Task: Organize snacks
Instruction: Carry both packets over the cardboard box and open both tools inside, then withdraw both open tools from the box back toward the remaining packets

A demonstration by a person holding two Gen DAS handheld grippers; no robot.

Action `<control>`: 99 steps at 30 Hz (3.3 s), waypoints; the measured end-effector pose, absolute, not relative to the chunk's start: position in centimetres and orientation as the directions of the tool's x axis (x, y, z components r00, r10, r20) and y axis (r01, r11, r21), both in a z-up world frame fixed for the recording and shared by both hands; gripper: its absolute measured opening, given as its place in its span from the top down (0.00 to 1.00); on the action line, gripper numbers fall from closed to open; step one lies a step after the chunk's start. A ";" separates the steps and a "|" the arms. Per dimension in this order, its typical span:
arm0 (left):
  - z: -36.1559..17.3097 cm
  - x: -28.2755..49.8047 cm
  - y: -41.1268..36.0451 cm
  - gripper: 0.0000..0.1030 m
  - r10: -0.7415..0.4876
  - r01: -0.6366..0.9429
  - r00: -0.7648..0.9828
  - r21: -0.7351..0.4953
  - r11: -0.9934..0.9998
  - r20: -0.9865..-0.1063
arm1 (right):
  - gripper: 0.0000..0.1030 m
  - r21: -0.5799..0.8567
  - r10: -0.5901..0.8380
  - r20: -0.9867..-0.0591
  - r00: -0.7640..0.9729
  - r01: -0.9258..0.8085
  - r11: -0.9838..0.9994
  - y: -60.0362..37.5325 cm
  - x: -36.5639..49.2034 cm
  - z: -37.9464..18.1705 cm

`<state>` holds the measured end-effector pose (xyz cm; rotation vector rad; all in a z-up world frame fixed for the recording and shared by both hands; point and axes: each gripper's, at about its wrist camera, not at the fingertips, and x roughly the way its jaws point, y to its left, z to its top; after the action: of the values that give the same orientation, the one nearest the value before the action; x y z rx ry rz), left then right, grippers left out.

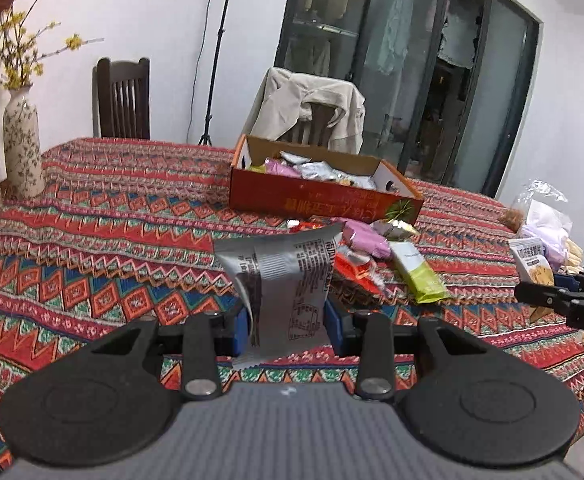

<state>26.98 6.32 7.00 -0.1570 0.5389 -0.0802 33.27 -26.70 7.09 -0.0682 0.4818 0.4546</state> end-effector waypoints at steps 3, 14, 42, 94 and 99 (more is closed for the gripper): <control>7.4 26.7 5.8 0.63 -0.127 0.053 0.865 -0.162 0.985 -0.486 | 0.55 0.044 0.418 -0.447 0.791 -0.448 0.893 -26.6 32.4 7.5; 11.7 33.1 3.1 0.63 -0.260 0.231 0.884 -0.120 0.966 -0.389 | 0.55 0.047 0.439 -0.405 0.802 -0.461 0.886 -26.6 36.4 9.7; 4.2 77.6 -5.3 0.63 -0.322 0.267 0.660 -0.189 0.945 -0.679 | 0.53 -0.184 0.158 -0.652 0.742 -0.356 0.916 -18.2 77.4 3.6; 7.3 18.1 4.9 0.00 -0.061 0.035 0.883 -0.065 0.997 -0.465 | 0.07 0.125 0.342 -0.453 0.823 -0.321 0.939 -30.0 25.2 4.9; 5.7 18.2 4.4 0.00 -0.055 0.037 0.854 -0.044 0.998 -0.517 | 0.07 0.159 0.338 -0.507 0.793 -0.300 0.941 -30.3 23.2 2.3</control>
<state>18.23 4.37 5.66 -0.0323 0.5442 -0.0483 23.22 -30.33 2.33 0.0719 0.5583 0.3432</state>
